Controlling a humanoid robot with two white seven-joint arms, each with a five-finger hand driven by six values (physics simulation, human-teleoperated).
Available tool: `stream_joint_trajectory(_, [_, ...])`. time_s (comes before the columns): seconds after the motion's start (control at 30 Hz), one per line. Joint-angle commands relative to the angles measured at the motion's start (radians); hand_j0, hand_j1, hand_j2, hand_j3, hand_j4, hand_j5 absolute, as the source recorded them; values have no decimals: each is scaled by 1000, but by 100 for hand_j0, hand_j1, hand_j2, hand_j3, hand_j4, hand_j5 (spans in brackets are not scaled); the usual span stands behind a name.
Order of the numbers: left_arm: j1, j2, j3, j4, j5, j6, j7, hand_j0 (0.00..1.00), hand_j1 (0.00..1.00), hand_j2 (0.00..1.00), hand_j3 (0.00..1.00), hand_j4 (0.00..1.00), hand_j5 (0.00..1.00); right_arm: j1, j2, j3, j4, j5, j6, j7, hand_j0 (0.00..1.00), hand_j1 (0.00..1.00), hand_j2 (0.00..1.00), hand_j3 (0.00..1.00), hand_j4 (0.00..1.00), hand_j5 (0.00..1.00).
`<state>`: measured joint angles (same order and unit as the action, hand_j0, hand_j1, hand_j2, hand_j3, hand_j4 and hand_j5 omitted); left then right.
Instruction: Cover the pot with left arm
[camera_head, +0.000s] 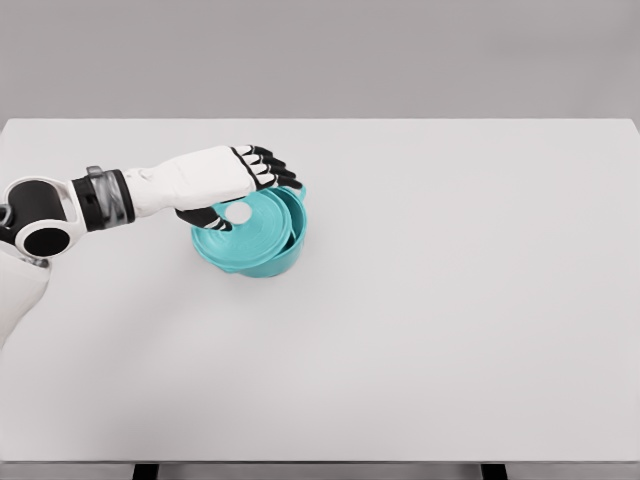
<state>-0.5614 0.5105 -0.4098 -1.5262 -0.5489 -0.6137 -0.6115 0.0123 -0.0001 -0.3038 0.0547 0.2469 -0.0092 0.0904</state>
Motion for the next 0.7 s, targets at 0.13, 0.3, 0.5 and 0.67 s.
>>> stream_joint_trajectory(0.13, [-2,-13,2,1,4,3,1,99,99,99,99,99,99,0,0,0,-1,0,0,0,100,100,100,100,100,100])
stream_joint_trajectory(0.3, [-11,-21,0,1,4,3,1,100,100,100,100,100,100,0,0,0,-1,0,0,0,100,100,100,100,100,100])
stream_joint_trajectory(0.5, [-18,-29,2,6,1,3,1,100,100,100,100,100,100,0,0,0,-1,0,0,0,100,100,100,100,100,100])
stream_joint_trajectory(0.67, [-20,-23,9,6,3,3,1,100,100,100,100,100,100,0,0,0,1,0,0,0,100,100,100,100,100,100])
